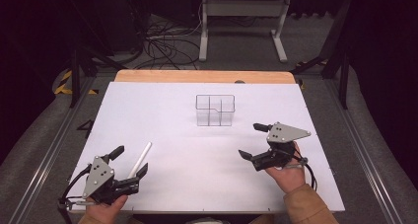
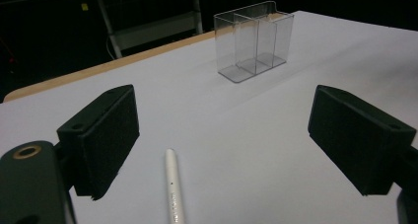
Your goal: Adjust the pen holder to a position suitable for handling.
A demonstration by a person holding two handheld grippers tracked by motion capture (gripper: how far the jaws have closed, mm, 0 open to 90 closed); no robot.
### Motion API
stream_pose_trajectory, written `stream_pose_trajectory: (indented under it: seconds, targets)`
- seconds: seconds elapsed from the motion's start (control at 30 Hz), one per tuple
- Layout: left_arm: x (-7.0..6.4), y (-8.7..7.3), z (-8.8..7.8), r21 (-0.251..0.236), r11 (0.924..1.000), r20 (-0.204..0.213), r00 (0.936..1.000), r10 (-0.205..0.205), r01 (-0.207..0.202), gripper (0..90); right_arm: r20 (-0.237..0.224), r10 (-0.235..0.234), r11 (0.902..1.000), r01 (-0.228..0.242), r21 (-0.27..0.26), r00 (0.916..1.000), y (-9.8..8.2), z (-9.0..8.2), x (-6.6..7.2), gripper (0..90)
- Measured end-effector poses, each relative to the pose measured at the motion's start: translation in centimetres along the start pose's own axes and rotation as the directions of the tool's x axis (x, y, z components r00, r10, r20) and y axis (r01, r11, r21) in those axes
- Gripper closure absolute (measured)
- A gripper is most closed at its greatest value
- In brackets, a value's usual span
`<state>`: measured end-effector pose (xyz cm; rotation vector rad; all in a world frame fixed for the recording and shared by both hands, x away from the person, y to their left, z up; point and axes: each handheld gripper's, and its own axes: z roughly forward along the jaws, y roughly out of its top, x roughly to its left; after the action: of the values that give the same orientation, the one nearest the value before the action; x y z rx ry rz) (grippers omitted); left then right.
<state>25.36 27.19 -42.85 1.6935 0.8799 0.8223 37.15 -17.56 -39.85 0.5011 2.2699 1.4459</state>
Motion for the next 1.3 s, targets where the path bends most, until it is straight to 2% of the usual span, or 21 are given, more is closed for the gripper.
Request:
stream_pose_trajectory:
  seconds: [0.03, 0.1, 0.2, 0.27, 0.4, 0.53, 0.8, 0.9, 1.1, 1.17, 1.3]
  targets:
    - [0.0, 0.0, 0.0, 0.001, 1.0, 0.001, 1.0, 0.0, 0.0, 12.9, -0.034, 0.023, 0.9997, -0.023, -0.011, 0.9991, 0.2, 0.1, -0.2, 4.3]
    - [0.0, 0.0, 0.0, 0.0, 1.0, 0.002, 1.0, 0.001, -0.001, 12.9, -0.053, 0.031, 0.9993, -0.033, -0.021, 0.9981, 0.3, 0.1, -0.2, 4.9]
    - [0.0, 0.0, 0.0, 0.0, 1.0, 0.001, 1.0, 0.006, -0.006, 13.0, -0.048, 0.019, 0.9997, -0.02, -0.016, 0.9987, 0.5, 0.1, -0.2, 5.5]
    - [0.0, 0.0, 0.0, 0.002, 1.0, -0.001, 1.0, 0.004, -0.004, 13.0, -0.029, -0.006, 0.9999, 0.006, -0.009, 0.9996, 0.9, 0.1, -0.3, 6.9]
    - [0.0, -0.1, -0.1, 0.005, 1.0, -0.003, 1.0, 0.005, -0.005, 13.0, -0.031, -0.029, 0.9996, 0.029, 0.005, 0.9991, 1.7, 0.3, -0.5, 9.2]
    - [0.0, -0.2, -0.3, 0.008, 1.0, -0.01, 0.9999, 0.0, 0.0, 13.0, -0.045, -0.076, 0.9961, 0.078, 0.041, 0.9961, 3.2, 0.8, -1.0, 15.3]
    - [0.1, -0.4, -0.9, 0.008, 0.9999, -0.025, 0.9997, -0.009, 0.009, 13.2, -0.087, -0.089, 0.99, 0.098, 0.102, 0.9923, 4.6, 2.4, -2.2, 19.6]
    - [0.1, -0.4, -1.0, 0.003, 0.9999, -0.026, 0.9996, -0.014, 0.014, 13.5, -0.101, -0.09, 0.9837, 0.104, 0.147, 0.9908, 5.1, 3.6, -2.7, 21.1]
    - [0.1, -0.4, -0.9, 0.009, 0.9999, -0.024, 0.9996, -0.014, 0.015, 13.5, -0.109, -0.096, 0.979, 0.113, 0.17, 0.9894, 5.4, 4.5, -3.2, 23.7]
    - [0.2, -0.4, -0.9, 0.007, 0.9999, -0.022, 0.9997, -0.011, 0.011, 13.5, -0.107, -0.1, 0.9721, 0.12, 0.201, 0.9892, 5.5, 5.2, -3.9, 26.1]
    - [0.2, -0.4, -0.9, 0.007, 0.9999, -0.023, 0.9997, -0.011, 0.012, 13.5, -0.103, -0.102, 0.9711, 0.122, 0.206, 0.9894, 6.0, 5.6, -4.4, 26.3]
